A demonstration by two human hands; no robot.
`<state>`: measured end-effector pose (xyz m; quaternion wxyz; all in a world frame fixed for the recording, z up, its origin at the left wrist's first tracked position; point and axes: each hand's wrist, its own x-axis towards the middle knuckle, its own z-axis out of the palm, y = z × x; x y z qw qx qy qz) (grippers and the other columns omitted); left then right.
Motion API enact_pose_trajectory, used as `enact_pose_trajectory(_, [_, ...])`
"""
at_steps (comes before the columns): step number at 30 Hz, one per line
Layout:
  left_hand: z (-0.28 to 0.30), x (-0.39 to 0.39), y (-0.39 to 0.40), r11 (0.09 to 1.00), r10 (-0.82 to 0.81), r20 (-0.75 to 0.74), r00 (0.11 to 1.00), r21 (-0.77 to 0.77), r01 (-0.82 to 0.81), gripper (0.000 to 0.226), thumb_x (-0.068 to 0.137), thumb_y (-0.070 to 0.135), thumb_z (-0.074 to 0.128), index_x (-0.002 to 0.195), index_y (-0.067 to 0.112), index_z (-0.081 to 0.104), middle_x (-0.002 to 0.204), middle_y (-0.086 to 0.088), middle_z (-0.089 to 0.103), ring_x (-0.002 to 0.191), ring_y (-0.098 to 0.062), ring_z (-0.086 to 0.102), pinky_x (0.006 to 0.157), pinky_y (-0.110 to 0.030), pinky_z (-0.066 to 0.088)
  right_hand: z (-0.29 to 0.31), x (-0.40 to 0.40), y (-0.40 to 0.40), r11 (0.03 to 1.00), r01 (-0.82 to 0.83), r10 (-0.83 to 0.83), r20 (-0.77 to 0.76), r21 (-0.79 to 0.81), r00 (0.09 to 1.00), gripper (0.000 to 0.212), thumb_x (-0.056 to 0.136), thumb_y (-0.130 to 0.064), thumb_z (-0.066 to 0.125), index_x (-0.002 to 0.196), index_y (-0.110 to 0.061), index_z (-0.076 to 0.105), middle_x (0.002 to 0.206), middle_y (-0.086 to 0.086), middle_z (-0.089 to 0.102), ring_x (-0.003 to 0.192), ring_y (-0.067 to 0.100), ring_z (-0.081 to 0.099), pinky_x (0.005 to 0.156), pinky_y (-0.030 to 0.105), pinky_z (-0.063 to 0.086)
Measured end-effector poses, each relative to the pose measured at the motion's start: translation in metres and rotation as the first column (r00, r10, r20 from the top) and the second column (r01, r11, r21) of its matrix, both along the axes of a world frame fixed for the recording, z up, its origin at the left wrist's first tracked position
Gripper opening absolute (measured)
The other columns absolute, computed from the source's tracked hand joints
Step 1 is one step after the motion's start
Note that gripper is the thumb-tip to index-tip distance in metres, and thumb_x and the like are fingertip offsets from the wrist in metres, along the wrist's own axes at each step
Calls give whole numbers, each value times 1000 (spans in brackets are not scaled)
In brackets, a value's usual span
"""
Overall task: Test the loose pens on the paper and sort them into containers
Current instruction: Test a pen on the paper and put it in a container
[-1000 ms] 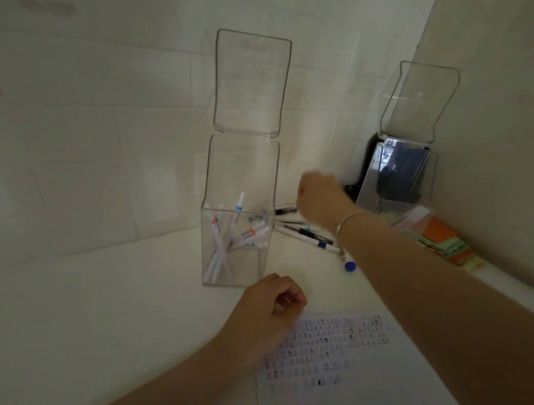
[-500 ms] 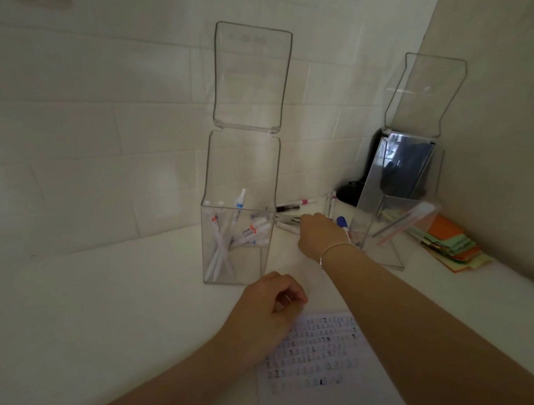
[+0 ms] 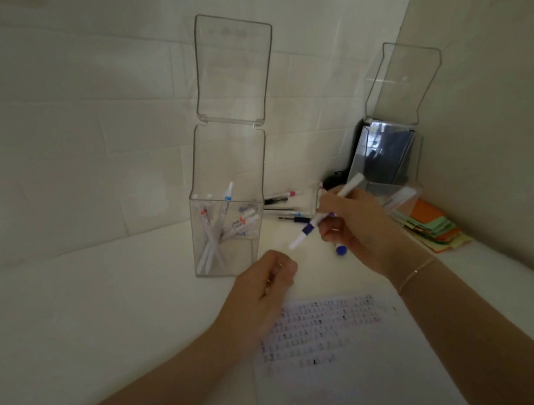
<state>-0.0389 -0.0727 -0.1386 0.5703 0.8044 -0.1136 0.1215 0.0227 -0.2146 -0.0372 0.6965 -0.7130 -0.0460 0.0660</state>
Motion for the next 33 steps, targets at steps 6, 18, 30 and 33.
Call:
enact_pose_trajectory(6, [-1, -7, -3, 987, 5, 129, 992, 160, -26, 50, 78, 68, 38, 113, 33, 48, 89, 18, 56, 89, 0, 52, 72, -8, 39, -10, -32, -14, 983, 4, 10, -74, 185, 997, 28, 87, 0, 51, 61, -10, 48, 48, 2, 48, 43, 11, 47, 42, 19, 42])
enact_pose_trajectory(18, [-7, -4, -3, 871, -104, 450, 887, 472, -137, 29, 97, 38, 33, 72, 25, 38, 60, 15, 30, 54, -7, 29, 56, -17, 23, -38, -55, -8, 991, -114, 122, -115, 71, 986, 21, 83, -13, 68, 68, -5, 57, 57, 7, 60, 45, 12, 52, 46, 19, 47])
enact_pose_trajectory(30, [-6, -10, -11, 832, -231, 325, 917, 555, 13, 41, 95, 45, 19, 73, 20, 43, 57, 13, 33, 53, -7, 32, 56, -14, 28, -27, -53, -32, 965, -259, 248, -155, -52, 956, 23, 89, -15, 59, 77, 3, 66, 72, 19, 67, 50, 17, 64, 53, 24, 56])
enact_pose_trajectory(33, [-5, -12, -9, 859, -236, 289, 928, 508, 60, 36, 94, 46, 20, 69, 28, 38, 56, 13, 34, 56, -8, 38, 58, -13, 31, -28, -52, -33, 963, -268, 263, -132, -26, 956, 22, 88, -14, 59, 75, 3, 65, 70, 19, 68, 48, 18, 64, 51, 23, 56])
